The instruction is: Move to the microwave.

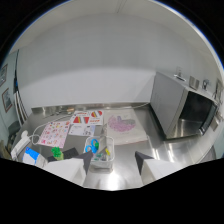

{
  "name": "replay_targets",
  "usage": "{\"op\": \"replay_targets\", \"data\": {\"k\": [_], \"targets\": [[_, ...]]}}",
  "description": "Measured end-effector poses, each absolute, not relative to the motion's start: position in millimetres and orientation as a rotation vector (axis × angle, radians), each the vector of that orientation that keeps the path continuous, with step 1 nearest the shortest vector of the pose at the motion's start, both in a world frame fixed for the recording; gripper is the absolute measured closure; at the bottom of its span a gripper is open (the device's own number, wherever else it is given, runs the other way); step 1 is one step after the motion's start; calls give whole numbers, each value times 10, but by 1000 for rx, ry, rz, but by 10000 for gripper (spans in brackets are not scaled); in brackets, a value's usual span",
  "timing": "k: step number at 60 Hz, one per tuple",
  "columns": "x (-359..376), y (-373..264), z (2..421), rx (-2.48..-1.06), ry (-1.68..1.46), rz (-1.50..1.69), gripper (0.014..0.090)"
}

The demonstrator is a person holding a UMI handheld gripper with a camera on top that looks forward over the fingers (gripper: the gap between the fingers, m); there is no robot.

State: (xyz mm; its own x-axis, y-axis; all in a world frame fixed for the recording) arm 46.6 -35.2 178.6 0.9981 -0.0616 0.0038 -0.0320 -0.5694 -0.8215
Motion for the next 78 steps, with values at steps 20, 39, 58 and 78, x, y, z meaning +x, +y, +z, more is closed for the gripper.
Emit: {"op": "replay_targets", "data": {"k": [20,39,58,78], "targets": [[500,-320,1776,-2170,73,-44,211],[968,-539,1646,-2193,104,-49,211],[2289,-789,1555,-2199,153,-93,207],[3236,-241,1643,-2134,118,-80,204]]}}
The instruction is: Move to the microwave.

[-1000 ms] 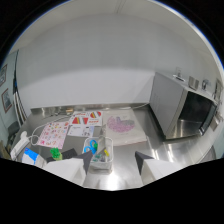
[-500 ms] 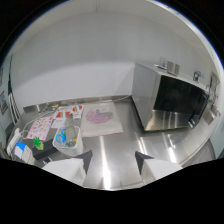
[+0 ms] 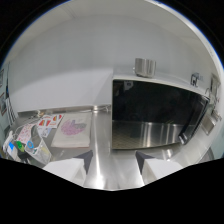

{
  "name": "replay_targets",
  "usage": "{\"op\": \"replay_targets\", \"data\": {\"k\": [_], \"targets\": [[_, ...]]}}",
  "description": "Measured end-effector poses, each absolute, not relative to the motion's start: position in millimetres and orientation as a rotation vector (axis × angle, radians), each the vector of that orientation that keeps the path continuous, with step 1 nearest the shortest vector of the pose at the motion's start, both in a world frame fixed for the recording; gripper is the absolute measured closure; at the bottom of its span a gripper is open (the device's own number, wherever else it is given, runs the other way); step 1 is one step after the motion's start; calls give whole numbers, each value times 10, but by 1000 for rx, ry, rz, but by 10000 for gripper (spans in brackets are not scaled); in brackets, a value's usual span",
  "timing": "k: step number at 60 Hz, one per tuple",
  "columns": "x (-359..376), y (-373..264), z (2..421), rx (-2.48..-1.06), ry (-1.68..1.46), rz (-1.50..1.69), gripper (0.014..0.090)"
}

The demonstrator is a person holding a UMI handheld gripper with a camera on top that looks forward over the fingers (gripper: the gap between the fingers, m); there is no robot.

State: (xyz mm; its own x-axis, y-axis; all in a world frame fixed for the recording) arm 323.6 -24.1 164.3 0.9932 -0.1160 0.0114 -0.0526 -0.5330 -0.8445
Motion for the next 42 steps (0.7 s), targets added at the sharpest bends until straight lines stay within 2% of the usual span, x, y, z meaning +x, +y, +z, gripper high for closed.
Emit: {"op": "replay_targets", "data": {"k": [16,42], "targets": [[3364,314,1682,-2098,102,-32,206],[3504,824,1566,-2092,117,-27,207]]}}
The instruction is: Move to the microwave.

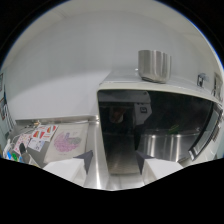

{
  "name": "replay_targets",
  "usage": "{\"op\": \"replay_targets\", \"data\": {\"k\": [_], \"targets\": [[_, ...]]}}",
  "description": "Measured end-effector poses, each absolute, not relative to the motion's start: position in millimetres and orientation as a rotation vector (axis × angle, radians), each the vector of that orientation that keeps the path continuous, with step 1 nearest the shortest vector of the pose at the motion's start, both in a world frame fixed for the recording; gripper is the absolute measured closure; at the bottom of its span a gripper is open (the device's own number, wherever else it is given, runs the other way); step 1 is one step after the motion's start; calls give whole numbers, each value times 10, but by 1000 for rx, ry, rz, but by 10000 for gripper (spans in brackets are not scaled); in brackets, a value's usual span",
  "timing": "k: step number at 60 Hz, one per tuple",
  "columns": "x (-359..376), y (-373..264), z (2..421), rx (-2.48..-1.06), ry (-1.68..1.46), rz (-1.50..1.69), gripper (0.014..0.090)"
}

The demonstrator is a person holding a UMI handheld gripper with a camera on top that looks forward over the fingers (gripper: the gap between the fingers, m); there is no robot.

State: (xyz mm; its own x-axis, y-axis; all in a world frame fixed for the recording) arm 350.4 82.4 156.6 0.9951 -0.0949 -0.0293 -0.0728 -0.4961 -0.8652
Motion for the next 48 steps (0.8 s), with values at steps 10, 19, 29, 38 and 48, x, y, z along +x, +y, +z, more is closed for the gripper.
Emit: {"op": "replay_targets", "data": {"k": [10,19,29,38,48], "targets": [[3531,853,1495,-2115,146,-16,216],[3530,851,1475,-2123,142,-7,218],[3539,843,1479,-2120,133,-11,218],[3524,794,1495,-2116,133,-13,210],[3520,761,1506,-2107,132,-27,207]]}}
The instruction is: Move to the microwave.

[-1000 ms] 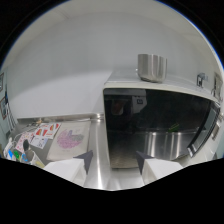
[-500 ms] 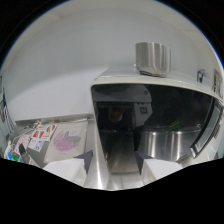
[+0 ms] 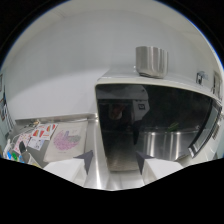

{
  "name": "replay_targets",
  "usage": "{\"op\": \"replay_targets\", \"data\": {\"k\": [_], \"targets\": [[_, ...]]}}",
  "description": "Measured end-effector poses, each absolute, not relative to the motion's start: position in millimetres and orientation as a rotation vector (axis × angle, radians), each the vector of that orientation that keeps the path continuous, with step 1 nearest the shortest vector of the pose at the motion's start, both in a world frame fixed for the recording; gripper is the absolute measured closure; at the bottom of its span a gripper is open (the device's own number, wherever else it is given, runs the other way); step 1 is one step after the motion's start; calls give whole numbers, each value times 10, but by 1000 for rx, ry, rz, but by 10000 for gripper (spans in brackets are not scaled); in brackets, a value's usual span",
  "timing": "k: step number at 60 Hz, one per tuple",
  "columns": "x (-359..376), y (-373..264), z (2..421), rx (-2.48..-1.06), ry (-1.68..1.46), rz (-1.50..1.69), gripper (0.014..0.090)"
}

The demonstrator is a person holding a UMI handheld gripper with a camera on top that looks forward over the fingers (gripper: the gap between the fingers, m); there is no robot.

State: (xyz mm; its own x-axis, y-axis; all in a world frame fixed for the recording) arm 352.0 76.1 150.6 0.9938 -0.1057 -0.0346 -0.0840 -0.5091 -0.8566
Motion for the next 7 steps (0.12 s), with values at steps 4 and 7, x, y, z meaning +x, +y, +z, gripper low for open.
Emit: {"op": "replay_targets", "data": {"k": [4,7], "targets": [[3522,744,1518,-2104,135,-34,208],[3511,720,1520,-2106,139,-35,209]]}}
